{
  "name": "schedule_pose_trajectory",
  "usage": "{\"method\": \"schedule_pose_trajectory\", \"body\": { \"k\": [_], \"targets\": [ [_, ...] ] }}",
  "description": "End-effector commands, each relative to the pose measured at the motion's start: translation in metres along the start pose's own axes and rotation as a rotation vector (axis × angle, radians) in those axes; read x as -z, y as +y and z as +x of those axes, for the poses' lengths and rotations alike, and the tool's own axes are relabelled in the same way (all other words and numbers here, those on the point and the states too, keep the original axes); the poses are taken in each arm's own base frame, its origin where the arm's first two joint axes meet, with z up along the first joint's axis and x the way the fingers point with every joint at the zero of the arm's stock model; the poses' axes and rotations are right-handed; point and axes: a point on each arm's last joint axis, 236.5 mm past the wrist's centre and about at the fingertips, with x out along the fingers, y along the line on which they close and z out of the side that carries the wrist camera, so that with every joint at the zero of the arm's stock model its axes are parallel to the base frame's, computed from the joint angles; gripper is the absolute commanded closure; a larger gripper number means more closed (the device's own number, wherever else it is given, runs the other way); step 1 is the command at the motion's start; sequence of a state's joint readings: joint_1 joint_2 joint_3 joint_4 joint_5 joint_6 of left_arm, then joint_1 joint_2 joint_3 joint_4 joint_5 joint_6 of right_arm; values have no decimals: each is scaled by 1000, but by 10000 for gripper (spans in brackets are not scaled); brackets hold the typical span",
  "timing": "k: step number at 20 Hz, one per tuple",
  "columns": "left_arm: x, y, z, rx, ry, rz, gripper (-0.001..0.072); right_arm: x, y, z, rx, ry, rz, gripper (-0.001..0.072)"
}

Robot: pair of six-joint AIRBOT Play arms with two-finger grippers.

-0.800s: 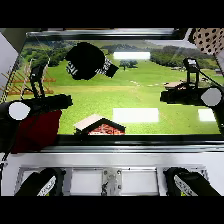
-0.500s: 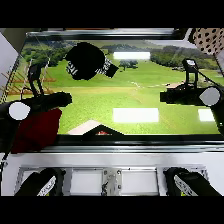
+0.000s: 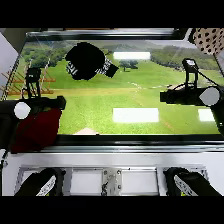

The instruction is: Fold the clothes and pants, and hang the long-sleeved shirts on hangers.

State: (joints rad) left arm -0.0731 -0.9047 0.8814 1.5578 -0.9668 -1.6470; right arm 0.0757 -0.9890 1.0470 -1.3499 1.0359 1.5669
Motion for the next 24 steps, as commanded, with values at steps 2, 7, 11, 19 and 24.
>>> {"method": "schedule_pose_trajectory", "body": {
  "k": [2, 7, 11, 19, 24],
  "targets": [
    [74, 114, 15, -310, 357, -83, -8, 0, 0, 0, -1, 1, 0, 683],
    [145, 168, 44, -321, 599, -381, -8, 0, 0, 0, -1, 2, 0, 683],
    [188, 172, 60, -316, 698, -410, -7, 0, 0, 0, -1, 1, 0, 683],
    [117, 127, 21, -273, 419, -278, 690, 0, 0, 0, -1, 2, 0, 683],
    [23, -15, -88, 61, 39, -67, 690, 0, 0, 0, -1, 1, 0, 683]
  ]
}}
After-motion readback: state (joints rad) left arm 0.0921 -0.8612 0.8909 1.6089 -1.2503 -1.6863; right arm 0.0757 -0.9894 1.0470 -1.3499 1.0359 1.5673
